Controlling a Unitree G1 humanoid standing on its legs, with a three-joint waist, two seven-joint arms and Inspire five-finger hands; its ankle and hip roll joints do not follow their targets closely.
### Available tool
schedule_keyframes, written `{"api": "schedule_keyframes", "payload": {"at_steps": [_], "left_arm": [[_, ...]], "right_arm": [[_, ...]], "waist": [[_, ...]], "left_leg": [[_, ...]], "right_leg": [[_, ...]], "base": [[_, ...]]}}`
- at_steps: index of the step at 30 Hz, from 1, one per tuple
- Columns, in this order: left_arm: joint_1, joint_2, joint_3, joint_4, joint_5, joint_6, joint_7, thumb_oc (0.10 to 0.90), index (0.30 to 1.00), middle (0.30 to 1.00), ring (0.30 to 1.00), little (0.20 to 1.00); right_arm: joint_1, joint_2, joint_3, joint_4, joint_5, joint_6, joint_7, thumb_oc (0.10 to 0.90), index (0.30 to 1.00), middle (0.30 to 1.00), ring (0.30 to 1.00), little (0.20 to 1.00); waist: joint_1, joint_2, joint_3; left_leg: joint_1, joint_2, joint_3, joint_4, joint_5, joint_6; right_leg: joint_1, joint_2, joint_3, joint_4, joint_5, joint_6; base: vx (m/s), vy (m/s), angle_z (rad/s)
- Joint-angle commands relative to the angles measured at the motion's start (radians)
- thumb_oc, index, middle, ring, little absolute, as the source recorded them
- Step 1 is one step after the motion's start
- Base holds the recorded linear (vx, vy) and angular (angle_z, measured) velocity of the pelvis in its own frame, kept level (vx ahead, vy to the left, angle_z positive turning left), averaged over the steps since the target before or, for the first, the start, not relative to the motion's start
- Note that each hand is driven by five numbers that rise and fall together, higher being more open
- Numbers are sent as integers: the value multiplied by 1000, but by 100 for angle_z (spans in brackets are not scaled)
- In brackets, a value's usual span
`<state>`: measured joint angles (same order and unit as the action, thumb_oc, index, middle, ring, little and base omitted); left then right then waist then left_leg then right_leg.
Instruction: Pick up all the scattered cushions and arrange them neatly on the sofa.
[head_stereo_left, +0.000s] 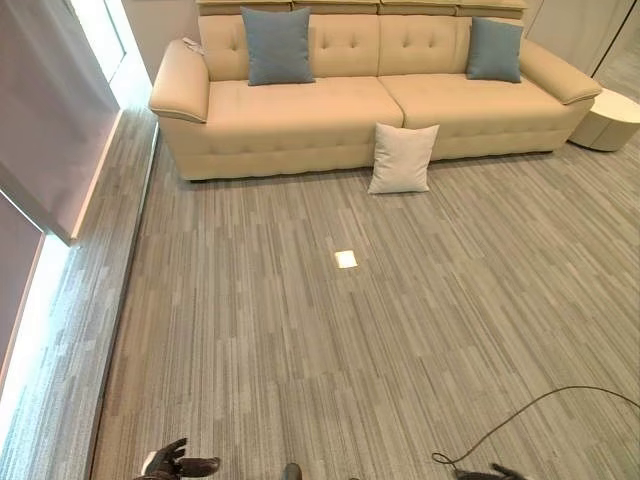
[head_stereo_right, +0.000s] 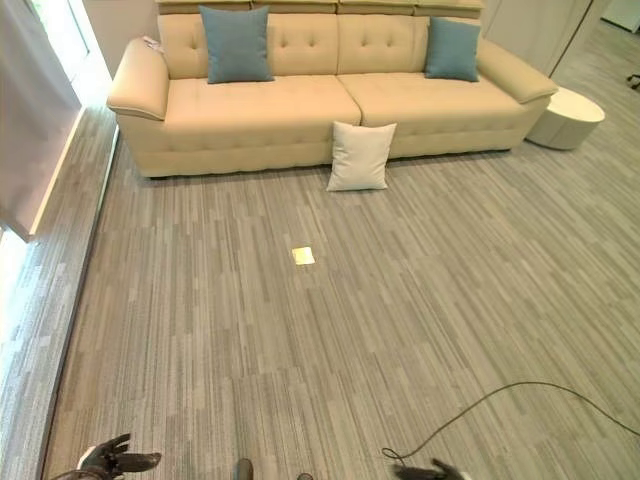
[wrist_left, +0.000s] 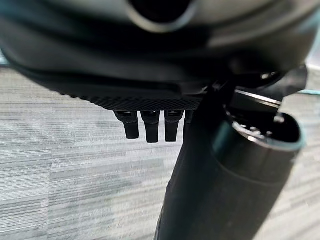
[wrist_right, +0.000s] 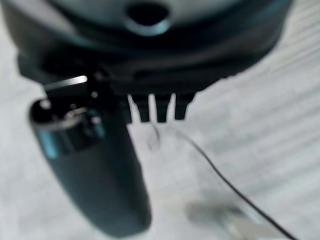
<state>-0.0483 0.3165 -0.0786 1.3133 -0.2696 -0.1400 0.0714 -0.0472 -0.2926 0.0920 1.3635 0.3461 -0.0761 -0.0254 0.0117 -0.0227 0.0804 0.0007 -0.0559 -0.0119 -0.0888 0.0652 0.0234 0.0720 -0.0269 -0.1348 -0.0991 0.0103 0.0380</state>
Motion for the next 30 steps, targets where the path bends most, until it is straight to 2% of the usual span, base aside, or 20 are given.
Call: {"api": "schedule_keyframes", "payload": {"at_steps": [1, 11, 15, 16, 17, 18, 19, 20, 21, 22, 23, 24, 25, 26, 27, 28, 29, 30], "left_arm": [[-47, -13, -49, 52, 67, -34, 14, 800, 900, 900, 900, 900], [-85, -48, -143, 20, 131, -20, 3, 800, 900, 900, 900, 900], [-112, -67, -195, 5, 173, -18, 0, 800, 900, 900, 900, 900], [-120, -72, -208, -12, 161, -15, -4, 800, 900, 900, 900, 900], [-129, -78, -227, -15, 170, -15, -7, 800, 900, 900, 900, 900], [-129, -78, -227, -14, 170, -15, -7, 800, 900, 900, 900, 900], [-146, -83, -240, -23, 168, -15, -2, 800, 900, 900, 900, 900], [-166, -84, -257, -37, 183, -9, 0, 800, 900, 900, 900, 900], [-172, -85, -262, -45, 183, -8, 5, 800, 900, 900, 900, 900], [-172, -86, -262, -45, 183, -8, 5, 800, 900, 900, 900, 900], [-188, -80, -274, -73, 191, -6, -8, 800, 900, 900, 900, 900], [-188, -80, -274, -74, 191, -6, -8, 800, 900, 900, 900, 900], [-191, -83, -280, -80, 203, -10, -11, 800, 900, 900, 900, 900], [-196, -90, -302, -80, 230, -9, -15, 800, 900, 900, 900, 900], [-197, -100, -319, -80, 251, -11, -22, 800, 900, 900, 900, 900], [-197, -110, -328, -75, 268, -14, -26, 800, 900, 900, 900, 900], [-193, -116, -348, -86, 293, -7, -24, 800, 900, 900, 900, 900], [-193, -116, -348, -87, 293, -6, -24, 800, 900, 900, 900, 900]], "right_arm": [[-8, -77, -7, -12, -26, -14, -26, 800, 900, 900, 900, 900], [-22, -42, 83, -25, -112, 10, -11, 800, 900, 900, 900, 900], [-43, -42, 105, -23, -147, 23, -12, 800, 900, 900, 900, 900], [-54, -52, 109, -33, -156, 27, -10, 800, 900, 900, 900, 900], [-56, -54, 111, -43, -158, 24, -8, 800, 900, 900, 900, 900], [-56, -55, 111, -43, -158, 24, -8, 800, 900, 900, 900, 900], [-86, -52, 124, -60, -160, 25, -10, 800, 900, 900, 900, 900], [-111, -64, 142, -93, -191, 21, -10, 800, 900, 900, 900, 900], [-117, -66, 157, -108, -212, 18, -19, 800, 900, 900, 900, 900], [-117, -66, 156, -109, -213, 18, -19, 800, 900, 900, 900, 900], [-129, -74, 177, -123, -257, 24, -24, 800, 900, 900, 900, 900], [-129, -74, 177, -123, -257, 25, -24, 800, 900, 900, 900, 900], [-122, -71, 176, -119, -265, 23, -29, 800, 900, 900, 900, 900], [-114, -66, 182, -118, -265, 20, -29, 800, 900, 900, 900, 900], [-111, -67, 183, -120, -264, 23, -28, 800, 900, 900, 900, 900], [-112, -69, 187, -118, -265, 21, -26, 800, 900, 900, 900, 900], [-122, -69, 225, -124, -293, 20, -24, 800, 900, 900, 900, 900], [-122, -69, 224, -124, -294, 21, -24, 800, 900, 900, 900, 900]], "waist": [[10, 31, -48], [-6, 38, -37], [-23, 43, -23], [-31, 44, -2], [-34, 49, 11], [-32, 49, 11], [-38, 50, 42], [-23, 50, 72], [-16, 55, 77], [-16, 56, 80], [-15, 58, 85], [-15, 57, 86], [-33, 61, 81], [-51, 63, 68], [-64, 72, 65], [-72, 79, 62], [-55, 68, 79], [-56, 74, 78]], "left_leg": [[1, 29, -37, 2, -69, -77], [-13, 25, -13, 2, -75, -63], [-36, 28, 8, 2, -80, -57], [-36, 28, 28, 2, -88, -45], [-29, 33, 48, 2, -97, -37], [-29, 33, 50, 2, -98, -37], [-12, 45, 90, 2, -115, -37], [28, 77, 193, 2, -136, -55], [63, 92, 237, 5, -162, -60], [67, 93, 236, 6, -164, -60], [106, 105, 309, 18, -184, -62], [107, 106, 309, 19, -185, -62], [124, 115, 321, 40, -208, -62], [132, 133, 329, 99, -217, -70], [123, 153, 344, 168, -207, -85], [107, 190, 364, 274, -170, -111], [18, 264, 322, 571, -32, -143], [5, 277, 314, 593, -38, -151]], "right_leg": [[-53, -23, -33, 12, 2, 82], [-87, -19, 2, 12, 13, 83], [-120, -17, 29, 12, 19, 89], [-120, -32, 32, 15, 31, 84], [-150, -39, 27, 83, 16, 84], [-153, -39, 29, 88, 14, 84], [-215, -51, -7, 185, 20, 89], [-248, -136, -247, 242, 31, 110], [-242, -167, -356, 260, 21, 113], [-240, -167, -357, 262, 19, 113], [-266, -210, -484, 291, 18, 103], [-266, -210, -484, 292, 16, 102], [-281, -196, -439, 302, -5, 98], [-266, -155, -384, 267, -24, 73], [-254, -132, -358, 251, -37, 58], [-229, -108, -351, 220, -44, 41], [-163, -57, -311, 178, -74, -14], [-162, -45, -315, 174, -75, -20]], "base": [[0, 0, 0], [17, 6, -4], [43, 9, -20], [90, 21, -36], [79, 16, -43], [21, 5, -38], [73, -37, -43], [204, -88, -101], [209, -83, -182], [295, -128, -223], [164, -81, -183], [267, -167, -141], [277, -224, -106], [411, -289, -67], [465, -316, -28], [605, -483, -26], [465, -436, -56], [506, -558, -80]]}}
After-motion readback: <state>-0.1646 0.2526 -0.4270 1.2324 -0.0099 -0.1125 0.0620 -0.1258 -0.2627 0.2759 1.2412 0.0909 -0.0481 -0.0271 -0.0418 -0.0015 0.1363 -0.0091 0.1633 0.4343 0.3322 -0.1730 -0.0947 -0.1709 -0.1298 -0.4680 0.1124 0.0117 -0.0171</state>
